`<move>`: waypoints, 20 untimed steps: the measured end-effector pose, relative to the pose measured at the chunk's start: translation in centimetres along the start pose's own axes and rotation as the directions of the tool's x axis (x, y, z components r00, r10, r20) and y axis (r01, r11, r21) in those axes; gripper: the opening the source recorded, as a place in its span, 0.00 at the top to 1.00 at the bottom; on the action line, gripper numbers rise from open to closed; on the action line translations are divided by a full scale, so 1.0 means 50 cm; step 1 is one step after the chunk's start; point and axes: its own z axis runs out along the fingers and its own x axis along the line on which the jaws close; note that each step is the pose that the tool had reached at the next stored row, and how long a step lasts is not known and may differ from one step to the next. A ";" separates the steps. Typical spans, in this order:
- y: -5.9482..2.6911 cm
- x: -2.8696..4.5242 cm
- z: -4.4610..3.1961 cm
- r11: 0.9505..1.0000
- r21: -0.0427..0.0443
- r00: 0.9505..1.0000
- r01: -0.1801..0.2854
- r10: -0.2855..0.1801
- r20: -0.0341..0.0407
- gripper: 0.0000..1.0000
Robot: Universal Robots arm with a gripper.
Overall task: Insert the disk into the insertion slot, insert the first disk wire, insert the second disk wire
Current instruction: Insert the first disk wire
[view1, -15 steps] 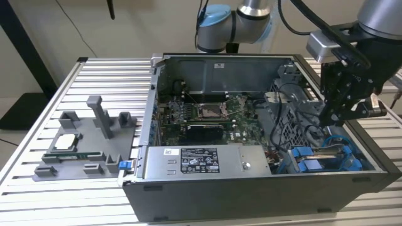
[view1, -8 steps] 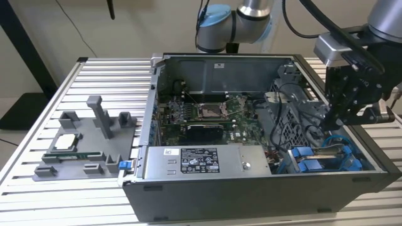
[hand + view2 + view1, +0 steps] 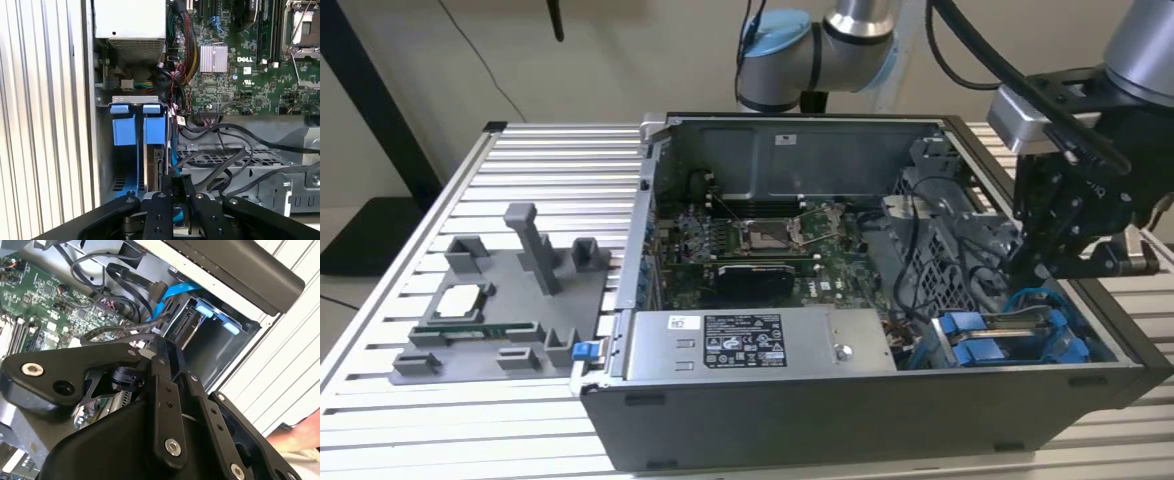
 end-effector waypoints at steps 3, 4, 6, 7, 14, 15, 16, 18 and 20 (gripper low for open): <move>-0.003 0.002 0.004 1.000 -0.003 1.000 -0.014 0.014 -0.001 1.00; -0.006 0.002 0.005 1.000 -0.008 1.000 -0.014 0.014 -0.001 1.00; -0.017 0.004 0.007 1.000 -0.024 1.000 -0.015 0.015 -0.002 1.00; -0.023 0.004 0.008 0.999 -0.033 1.000 -0.015 0.015 -0.003 1.00; -0.057 0.010 0.017 0.996 -0.086 1.000 -0.018 0.018 -0.006 1.00; -0.057 0.012 0.020 0.996 -0.086 1.000 -0.018 0.018 -0.006 1.00; -0.057 0.012 0.021 0.996 -0.086 1.000 -0.019 0.018 -0.006 1.00; -0.057 0.012 0.021 0.996 -0.086 1.000 -0.018 0.018 -0.006 1.00; -0.057 0.013 0.022 0.996 -0.086 1.000 -0.018 0.018 -0.006 1.00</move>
